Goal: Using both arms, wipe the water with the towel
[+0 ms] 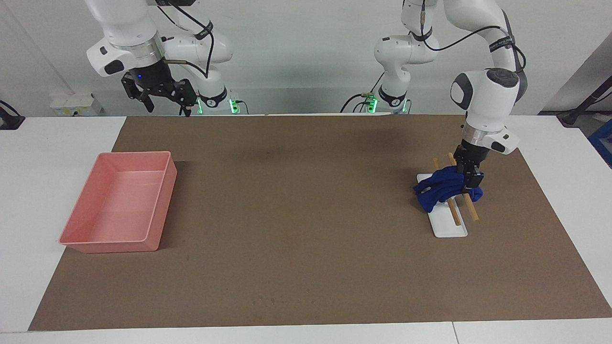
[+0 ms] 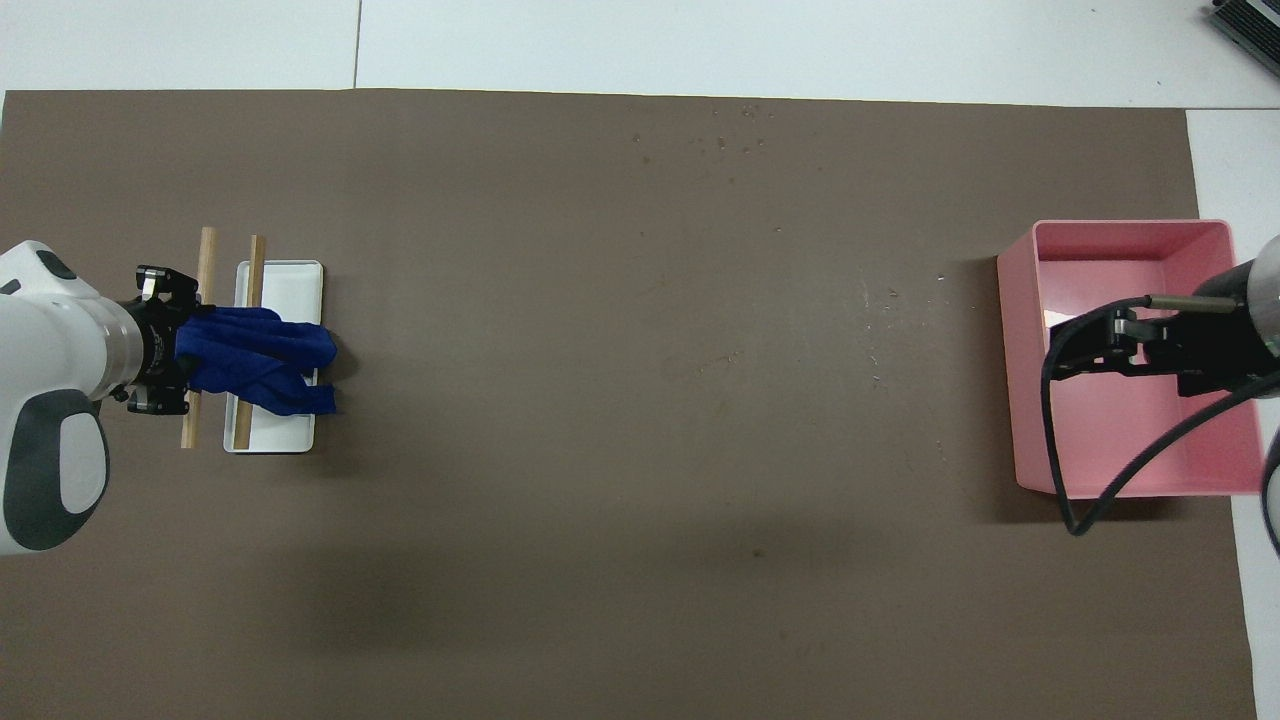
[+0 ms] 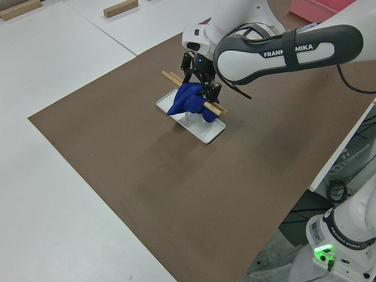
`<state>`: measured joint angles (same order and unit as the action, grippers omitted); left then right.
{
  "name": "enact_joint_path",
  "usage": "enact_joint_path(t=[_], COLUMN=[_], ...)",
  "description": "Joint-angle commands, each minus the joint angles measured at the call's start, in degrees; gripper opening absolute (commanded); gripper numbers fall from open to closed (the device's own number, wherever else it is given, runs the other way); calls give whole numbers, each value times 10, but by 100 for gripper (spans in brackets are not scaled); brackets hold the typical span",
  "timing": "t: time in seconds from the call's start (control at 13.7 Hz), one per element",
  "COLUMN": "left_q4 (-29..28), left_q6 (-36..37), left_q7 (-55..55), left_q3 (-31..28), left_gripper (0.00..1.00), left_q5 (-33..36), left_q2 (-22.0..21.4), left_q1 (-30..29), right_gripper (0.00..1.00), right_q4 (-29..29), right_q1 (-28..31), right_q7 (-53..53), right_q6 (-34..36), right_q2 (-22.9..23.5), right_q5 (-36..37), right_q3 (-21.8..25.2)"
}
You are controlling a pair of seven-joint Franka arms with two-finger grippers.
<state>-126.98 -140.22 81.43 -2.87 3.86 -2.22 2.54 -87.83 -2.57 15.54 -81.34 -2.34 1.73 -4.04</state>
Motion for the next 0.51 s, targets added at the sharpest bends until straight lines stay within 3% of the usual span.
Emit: enact_joint_path(t=[0.0, 0.07, 0.29, 0.44], left_q4=[-6, -6, 16, 69], left_q6=[-2, 0, 33, 97], left_q7=[-5, -12, -12, -10], left_q3=[0, 0, 0, 5], left_gripper=[7, 0, 0, 0], left_q5=[9, 9, 9, 9], left_q2=[7, 7, 11, 28], left_q1=[1, 0, 3, 11], right_gripper=[100, 100, 99, 98], right_q4=[-1, -1, 0, 0], right_q1=[10, 10, 9, 7], right_q7=[-13, -12, -10, 10], right_q6=[-3, -4, -5, -5], right_q2=[-3, -3, -3, -2], right_q5=[1, 1, 1, 1], right_q3=[-6, -6, -6, -7])
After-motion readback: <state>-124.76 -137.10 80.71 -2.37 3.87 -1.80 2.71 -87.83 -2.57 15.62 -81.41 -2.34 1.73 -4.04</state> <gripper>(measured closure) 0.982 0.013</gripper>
